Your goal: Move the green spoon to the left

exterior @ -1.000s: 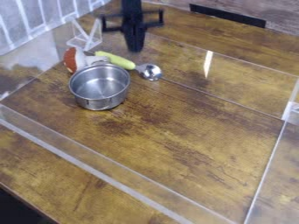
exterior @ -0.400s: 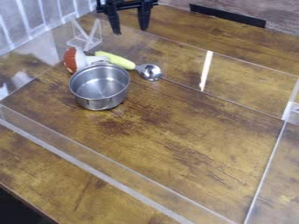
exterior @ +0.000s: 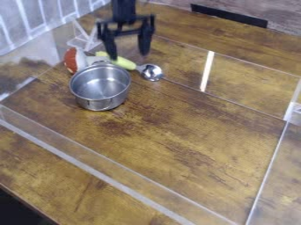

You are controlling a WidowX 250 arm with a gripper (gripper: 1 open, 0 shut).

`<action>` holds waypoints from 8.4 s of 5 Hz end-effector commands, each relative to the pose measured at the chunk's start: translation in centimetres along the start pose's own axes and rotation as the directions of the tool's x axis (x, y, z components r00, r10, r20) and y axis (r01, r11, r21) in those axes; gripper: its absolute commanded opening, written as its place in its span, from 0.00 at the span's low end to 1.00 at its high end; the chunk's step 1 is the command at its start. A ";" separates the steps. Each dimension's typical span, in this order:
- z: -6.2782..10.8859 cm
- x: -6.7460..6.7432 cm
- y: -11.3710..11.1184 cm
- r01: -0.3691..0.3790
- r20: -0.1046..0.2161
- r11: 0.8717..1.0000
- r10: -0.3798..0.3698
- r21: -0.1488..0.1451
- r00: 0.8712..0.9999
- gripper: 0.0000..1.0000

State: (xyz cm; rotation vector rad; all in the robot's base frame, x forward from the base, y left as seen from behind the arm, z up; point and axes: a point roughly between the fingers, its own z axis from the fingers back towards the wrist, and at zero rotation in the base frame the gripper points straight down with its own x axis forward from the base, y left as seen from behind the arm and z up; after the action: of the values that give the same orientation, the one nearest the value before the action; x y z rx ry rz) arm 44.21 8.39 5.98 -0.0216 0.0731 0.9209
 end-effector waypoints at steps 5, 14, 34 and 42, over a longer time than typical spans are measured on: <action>8.2 -2.2 -2.7 -0.049 0.084 0.994 0.057 -0.097 0.995 0.00; 1.4 -1.5 -3.5 -0.444 0.033 0.896 0.445 -0.024 0.895 0.00; 4.6 -0.4 -1.5 -0.573 -0.126 0.796 0.559 -0.196 0.819 0.00; 3.3 -1.5 -2.4 -0.633 -0.046 0.755 0.636 -0.174 0.771 0.00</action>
State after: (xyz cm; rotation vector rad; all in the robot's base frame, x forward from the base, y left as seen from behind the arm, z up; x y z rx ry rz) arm 44.81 6.33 6.65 -0.1234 0.0368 1.6351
